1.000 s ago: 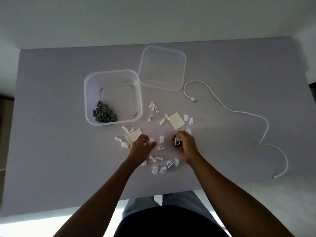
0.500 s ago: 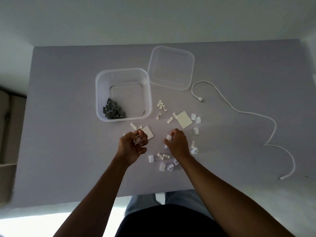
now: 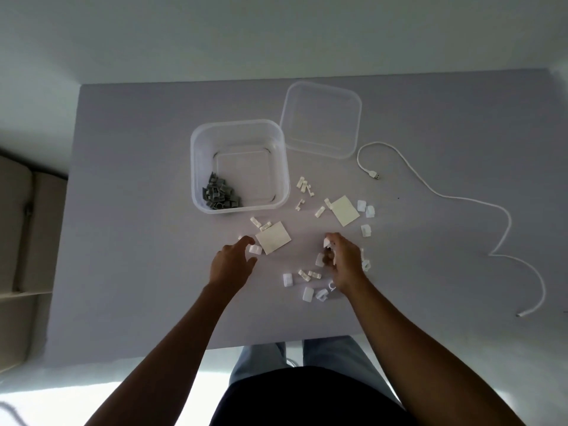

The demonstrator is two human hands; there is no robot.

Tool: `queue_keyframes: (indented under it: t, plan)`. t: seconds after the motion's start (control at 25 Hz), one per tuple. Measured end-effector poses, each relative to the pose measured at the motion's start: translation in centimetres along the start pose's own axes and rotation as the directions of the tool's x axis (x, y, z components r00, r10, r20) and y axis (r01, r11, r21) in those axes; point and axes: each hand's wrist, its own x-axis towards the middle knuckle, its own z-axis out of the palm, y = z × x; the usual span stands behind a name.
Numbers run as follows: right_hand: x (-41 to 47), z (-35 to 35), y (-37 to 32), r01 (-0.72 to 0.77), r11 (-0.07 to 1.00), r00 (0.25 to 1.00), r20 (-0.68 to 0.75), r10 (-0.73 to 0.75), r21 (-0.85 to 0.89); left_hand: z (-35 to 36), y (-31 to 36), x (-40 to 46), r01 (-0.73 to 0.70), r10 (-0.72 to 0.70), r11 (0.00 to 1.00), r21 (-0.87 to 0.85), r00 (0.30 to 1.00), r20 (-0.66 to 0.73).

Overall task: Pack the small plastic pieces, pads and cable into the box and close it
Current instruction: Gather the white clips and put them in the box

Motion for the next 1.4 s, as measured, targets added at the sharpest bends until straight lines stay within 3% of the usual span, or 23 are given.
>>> queue_keyframes:
  t: [0.08,0.16,0.24,0.32,0.36,0.44,0.52,0.68,0.8,0.88,0.96,1.04,1.12,1.28,1.4]
  plan:
    - [-0.5,-1.2,-0.3,-0.105,0.952,0.989,0.128,0.071,0.287,0.5,0.0,0.3,-0.025,0.025,0.999,0.037,1.000,-0.003]
    - [-0.9,-2.5,-0.2,-0.108,0.937,0.982,0.182,0.048,0.331,0.7,0.0,0.5,-0.057,0.056,0.997,0.042,0.998,0.020]
    - [-1.3,-3.2,-0.2,-0.080,0.967,0.984,0.173,0.038,0.242,0.9,0.3,0.7,-0.044,0.046,0.998,-0.035,0.996,0.074]
    - [-1.2,-3.7,0.4,0.068,0.997,0.993,0.101,-0.064,-0.032,0.8,1.3,0.8,0.080,-0.045,0.978,-0.194,0.983,0.181]
    - [-0.9,-3.9,0.8,0.185,0.957,0.982,0.079,-0.171,-0.225,0.8,2.0,0.8,0.183,-0.098,0.931,-0.315,0.959,0.265]
    - [-0.7,-4.1,1.6,0.394,0.764,0.916,0.152,-0.371,-0.511,0.5,3.3,0.2,0.450,-0.167,0.700,-0.554,0.858,0.485]
    - [-0.9,-3.8,2.0,0.463,0.652,0.883,0.245,-0.401,-0.601,0.2,4.0,-0.4,0.603,-0.120,0.462,-0.650,0.769,0.628]
    - [-0.8,-2.5,2.4,0.429,0.526,0.898,0.286,-0.333,-0.734,0.5,4.3,-1.3,0.646,0.140,0.197,-0.738,0.726,0.673]
    - [-0.5,-2.4,2.8,0.436,0.487,0.889,0.276,-0.366,-0.757,0.2,4.4,-1.5,0.652,0.283,0.083,-0.754,0.710,0.645]
    - [-0.6,-2.5,2.6,0.457,0.529,0.882,0.287,-0.374,-0.715,-0.3,4.6,-1.5,0.631,0.333,0.070,-0.773,0.716,0.614]
    - [-0.9,-2.6,2.1,0.444,0.662,0.896,0.284,-0.342,-0.603,-0.9,5.1,-1.3,0.592,0.348,0.094,-0.800,0.734,0.584]
    - [-1.3,-2.8,1.6,0.321,0.859,0.937,0.267,-0.227,-0.398,-1.8,5.8,-1.1,0.558,0.362,0.116,-0.822,0.747,0.558]
    - [-1.9,-3.2,1.0,0.136,0.983,0.947,0.306,-0.094,-0.120,-2.7,6.5,-0.9,0.534,0.355,0.144,-0.833,0.758,0.547]
    - [-2.6,-4.3,0.0,-0.096,0.983,0.874,0.485,0.008,0.156,-3.6,7.3,-0.8,0.504,0.300,0.213,-0.837,0.782,0.547]
    - [-2.8,-5.4,0.0,-0.209,0.939,0.854,0.519,0.040,0.272,-3.6,7.4,-1.0,0.516,0.258,0.254,-0.818,0.779,0.571]
